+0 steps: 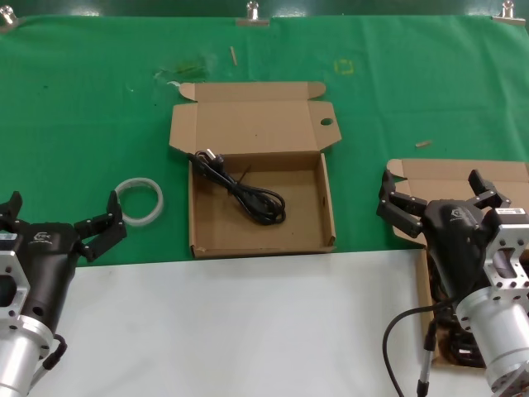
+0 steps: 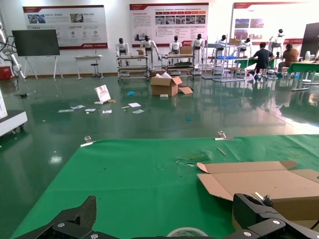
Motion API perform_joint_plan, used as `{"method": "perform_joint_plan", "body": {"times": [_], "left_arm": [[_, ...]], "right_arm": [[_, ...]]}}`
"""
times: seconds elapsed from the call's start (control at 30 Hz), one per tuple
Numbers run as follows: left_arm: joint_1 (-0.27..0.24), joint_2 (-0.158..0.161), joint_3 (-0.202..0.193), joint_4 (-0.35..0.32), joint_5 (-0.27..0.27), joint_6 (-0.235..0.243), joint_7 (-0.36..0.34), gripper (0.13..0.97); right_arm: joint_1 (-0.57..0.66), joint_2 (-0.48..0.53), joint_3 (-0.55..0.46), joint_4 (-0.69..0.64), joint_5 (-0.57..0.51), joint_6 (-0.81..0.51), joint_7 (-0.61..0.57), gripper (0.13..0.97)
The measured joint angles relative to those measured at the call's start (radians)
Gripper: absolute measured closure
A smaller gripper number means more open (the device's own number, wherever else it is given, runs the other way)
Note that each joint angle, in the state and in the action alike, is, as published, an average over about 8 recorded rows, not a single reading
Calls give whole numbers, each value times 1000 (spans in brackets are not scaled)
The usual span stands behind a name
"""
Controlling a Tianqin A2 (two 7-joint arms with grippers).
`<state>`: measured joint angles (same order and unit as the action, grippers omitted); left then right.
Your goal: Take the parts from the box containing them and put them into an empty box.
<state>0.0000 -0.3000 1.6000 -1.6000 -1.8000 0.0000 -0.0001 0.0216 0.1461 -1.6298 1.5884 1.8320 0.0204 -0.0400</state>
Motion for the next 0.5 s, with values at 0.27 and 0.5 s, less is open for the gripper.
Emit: {"method": "perform_joint_plan", "body": {"times": [0.27,0.5], "left_arm": [[0,0,0,0,0,0,0,132],[0,0,0,0,0,0,0,132]], "right_arm": [[0,0,0,0,0,0,0,129],[0,0,0,0,0,0,0,129]]}}
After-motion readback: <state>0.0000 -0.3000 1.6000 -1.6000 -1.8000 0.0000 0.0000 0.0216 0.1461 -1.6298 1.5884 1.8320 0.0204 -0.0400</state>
